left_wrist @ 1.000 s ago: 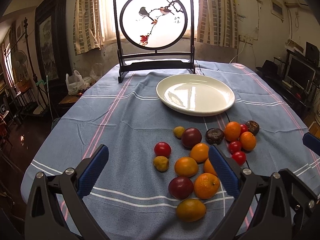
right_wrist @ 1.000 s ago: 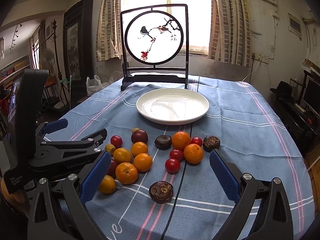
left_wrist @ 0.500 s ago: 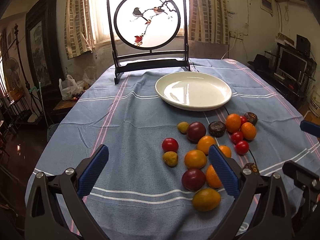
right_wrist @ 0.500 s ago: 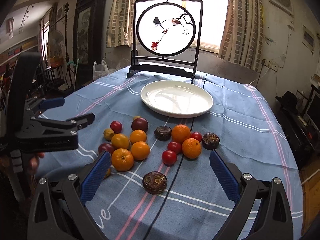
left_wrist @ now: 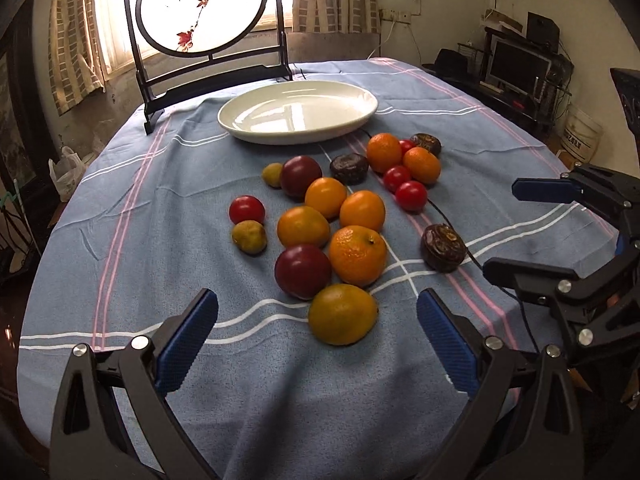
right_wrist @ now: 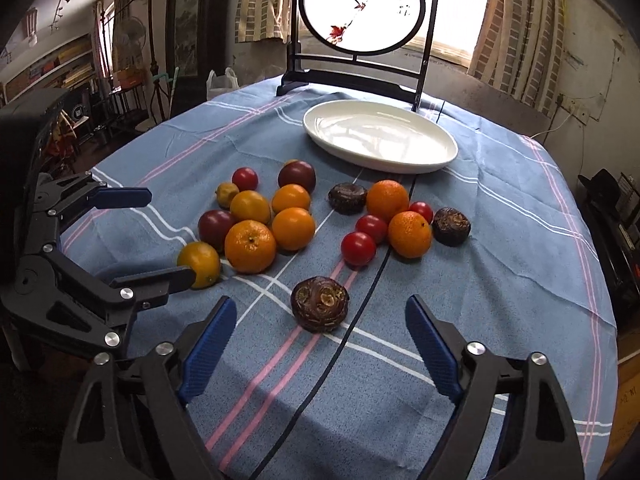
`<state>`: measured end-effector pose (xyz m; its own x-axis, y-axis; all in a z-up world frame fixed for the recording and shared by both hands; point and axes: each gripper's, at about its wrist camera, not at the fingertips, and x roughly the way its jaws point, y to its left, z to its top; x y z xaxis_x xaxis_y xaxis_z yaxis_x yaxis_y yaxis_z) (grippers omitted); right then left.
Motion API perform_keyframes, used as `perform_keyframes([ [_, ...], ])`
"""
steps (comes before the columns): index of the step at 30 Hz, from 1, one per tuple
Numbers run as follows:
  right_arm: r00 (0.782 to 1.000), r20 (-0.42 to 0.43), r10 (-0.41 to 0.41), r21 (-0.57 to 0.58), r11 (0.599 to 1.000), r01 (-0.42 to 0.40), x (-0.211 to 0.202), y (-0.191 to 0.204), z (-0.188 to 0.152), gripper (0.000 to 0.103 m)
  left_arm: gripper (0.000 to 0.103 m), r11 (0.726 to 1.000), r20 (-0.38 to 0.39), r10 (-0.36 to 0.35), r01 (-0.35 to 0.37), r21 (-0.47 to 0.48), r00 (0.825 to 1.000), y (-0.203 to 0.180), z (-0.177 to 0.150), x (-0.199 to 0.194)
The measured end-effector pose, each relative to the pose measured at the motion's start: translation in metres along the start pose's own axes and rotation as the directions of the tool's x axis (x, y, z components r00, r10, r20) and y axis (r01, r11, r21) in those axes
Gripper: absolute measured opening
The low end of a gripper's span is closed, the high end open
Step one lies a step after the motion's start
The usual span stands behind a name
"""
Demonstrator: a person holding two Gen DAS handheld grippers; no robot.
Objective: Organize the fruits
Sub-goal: 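Grasp the dark brown round fruit with the right gripper while the left grasps a yellow-orange fruit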
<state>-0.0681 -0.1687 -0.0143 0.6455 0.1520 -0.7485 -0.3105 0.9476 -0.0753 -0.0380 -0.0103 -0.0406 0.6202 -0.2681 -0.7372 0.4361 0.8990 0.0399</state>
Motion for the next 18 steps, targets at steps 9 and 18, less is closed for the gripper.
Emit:
perform_keyframes([
  [9,0.989,-0.085,0.117,0.103,0.989,-0.108,0.029,-0.016,0.001,0.074,0.084,0.999,-0.072,-0.052,0.052,0.002,0.996,-0.008,-0.004,0.020],
  [18,0.973,-0.145,0.179,0.105,0.981,-0.164,0.060,-0.013,0.005,0.056,0.082,0.998,-0.112,-0.060,0.058,-0.023,0.992,-0.005,-0.001,0.036],
])
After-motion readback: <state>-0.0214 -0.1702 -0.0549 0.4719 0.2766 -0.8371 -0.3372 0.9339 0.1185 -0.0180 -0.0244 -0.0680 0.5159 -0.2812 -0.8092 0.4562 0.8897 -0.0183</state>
